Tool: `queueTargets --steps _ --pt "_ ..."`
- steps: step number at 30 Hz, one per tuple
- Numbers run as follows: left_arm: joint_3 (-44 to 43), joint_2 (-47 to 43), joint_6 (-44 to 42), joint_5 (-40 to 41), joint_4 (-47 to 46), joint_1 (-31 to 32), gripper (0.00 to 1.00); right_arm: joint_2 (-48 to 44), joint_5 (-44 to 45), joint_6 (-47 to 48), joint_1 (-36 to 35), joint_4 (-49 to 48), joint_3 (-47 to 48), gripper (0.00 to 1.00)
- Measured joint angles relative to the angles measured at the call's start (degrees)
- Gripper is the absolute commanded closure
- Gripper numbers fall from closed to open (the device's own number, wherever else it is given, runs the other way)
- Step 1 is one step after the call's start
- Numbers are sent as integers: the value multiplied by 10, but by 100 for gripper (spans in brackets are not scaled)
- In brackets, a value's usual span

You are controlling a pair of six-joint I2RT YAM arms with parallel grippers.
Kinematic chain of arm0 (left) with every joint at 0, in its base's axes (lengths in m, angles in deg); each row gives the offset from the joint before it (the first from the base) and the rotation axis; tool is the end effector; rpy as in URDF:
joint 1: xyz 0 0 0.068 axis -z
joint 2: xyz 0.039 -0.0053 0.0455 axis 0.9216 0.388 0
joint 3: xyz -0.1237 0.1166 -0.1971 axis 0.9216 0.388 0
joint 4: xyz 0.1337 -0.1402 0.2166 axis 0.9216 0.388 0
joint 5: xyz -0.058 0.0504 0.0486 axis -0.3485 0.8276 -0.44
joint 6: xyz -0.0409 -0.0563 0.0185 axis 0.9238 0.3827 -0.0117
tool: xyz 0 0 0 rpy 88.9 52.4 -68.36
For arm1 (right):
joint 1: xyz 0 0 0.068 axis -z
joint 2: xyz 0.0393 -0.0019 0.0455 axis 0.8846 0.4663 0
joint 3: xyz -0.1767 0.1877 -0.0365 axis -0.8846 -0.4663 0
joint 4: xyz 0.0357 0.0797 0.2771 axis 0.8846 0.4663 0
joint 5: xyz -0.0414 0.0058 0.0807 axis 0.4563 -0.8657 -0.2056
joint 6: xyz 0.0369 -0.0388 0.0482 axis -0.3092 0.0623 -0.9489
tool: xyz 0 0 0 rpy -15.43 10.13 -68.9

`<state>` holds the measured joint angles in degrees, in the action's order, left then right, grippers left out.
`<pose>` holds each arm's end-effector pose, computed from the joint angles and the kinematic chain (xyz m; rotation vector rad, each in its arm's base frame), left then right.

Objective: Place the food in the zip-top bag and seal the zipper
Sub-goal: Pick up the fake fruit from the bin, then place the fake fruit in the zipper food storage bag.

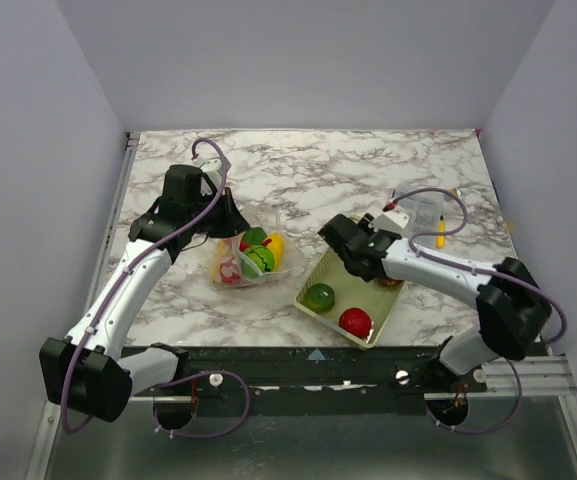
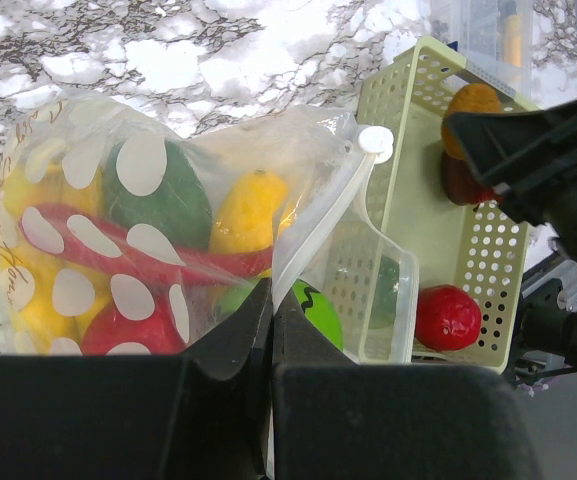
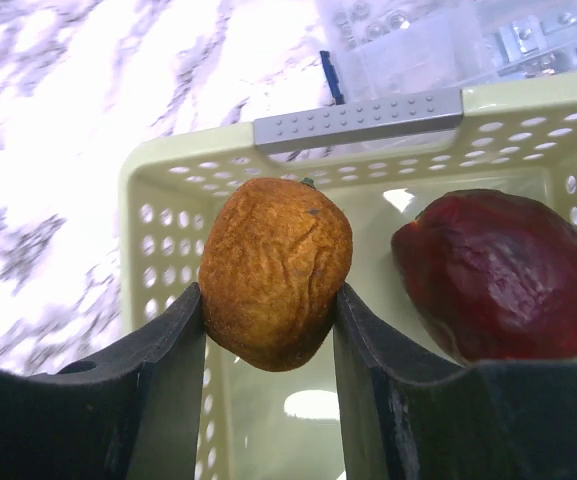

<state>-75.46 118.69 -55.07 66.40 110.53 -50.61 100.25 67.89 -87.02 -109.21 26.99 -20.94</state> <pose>0.2849 -0.1088 0.2996 0.0894 2.2932 -0.8174 0.2606 0.2089 0.1644 0.8002 2.0106 -0.1455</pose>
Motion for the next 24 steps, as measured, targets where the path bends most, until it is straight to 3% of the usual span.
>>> queueTargets --steps 8,15,19,24 --pt "0 0 0 0 0 0 100 -207 -134 162 2 -145 -123 88" --pt "0 0 1 0 0 0 100 -357 -384 369 2 -361 -239 83" --pt "0 0 2 0 0 -1 100 -363 -554 439 2 -471 -244 83" --pt "0 0 2 -1 0 -1 100 -265 -706 487 2 -502 -158 83"
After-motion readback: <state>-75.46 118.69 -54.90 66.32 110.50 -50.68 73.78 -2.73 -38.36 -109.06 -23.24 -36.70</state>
